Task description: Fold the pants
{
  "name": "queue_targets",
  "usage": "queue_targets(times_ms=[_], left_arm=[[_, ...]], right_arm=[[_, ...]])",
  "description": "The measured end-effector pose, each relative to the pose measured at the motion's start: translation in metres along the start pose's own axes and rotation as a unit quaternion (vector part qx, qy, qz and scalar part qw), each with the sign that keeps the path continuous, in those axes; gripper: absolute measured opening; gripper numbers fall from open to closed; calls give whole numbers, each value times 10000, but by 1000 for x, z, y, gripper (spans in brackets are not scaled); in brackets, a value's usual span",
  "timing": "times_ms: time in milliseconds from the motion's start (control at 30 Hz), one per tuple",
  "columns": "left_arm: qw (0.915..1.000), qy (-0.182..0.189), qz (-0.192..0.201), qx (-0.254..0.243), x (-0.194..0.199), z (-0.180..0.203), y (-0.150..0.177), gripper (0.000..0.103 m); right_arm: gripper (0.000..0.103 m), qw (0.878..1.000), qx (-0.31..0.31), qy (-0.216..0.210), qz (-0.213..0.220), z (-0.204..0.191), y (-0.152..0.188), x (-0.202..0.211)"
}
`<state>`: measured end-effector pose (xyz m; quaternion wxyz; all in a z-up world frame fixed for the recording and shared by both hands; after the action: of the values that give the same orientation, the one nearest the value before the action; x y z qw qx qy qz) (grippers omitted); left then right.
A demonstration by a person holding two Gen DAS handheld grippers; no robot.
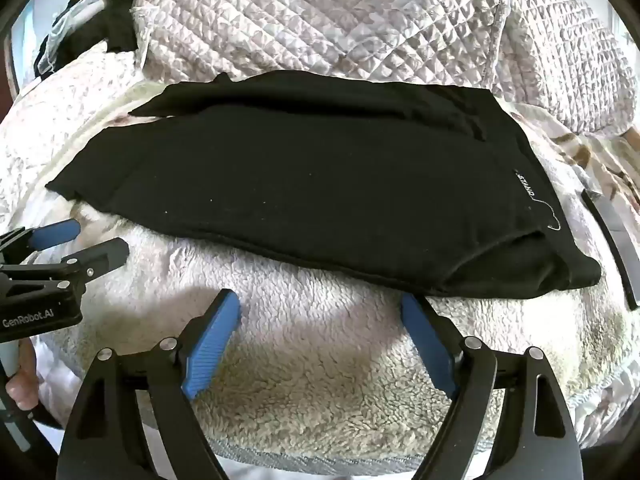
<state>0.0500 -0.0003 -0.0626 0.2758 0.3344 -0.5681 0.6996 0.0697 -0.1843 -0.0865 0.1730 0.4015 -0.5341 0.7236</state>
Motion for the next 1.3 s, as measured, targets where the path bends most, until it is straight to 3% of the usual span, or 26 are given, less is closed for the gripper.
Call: queue_targets(times_ms=[1300], left_arm=[[10000,-23,-47,21,-2,0,0,94]], right_arm=[[84,10000,-8,38,61,1,0,1]])
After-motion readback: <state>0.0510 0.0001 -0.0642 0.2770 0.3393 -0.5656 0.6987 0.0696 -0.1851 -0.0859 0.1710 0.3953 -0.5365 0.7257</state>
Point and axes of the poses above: each gripper's, at about its wrist camera, not at the fingertips, and x roughly against the way its jaws point, z to its right, y to its underside, the point moved 8 cm from there along -x, roughly the way its jaws point, and after that the axes turned 9 degrees about x, right-handed, at the moved point
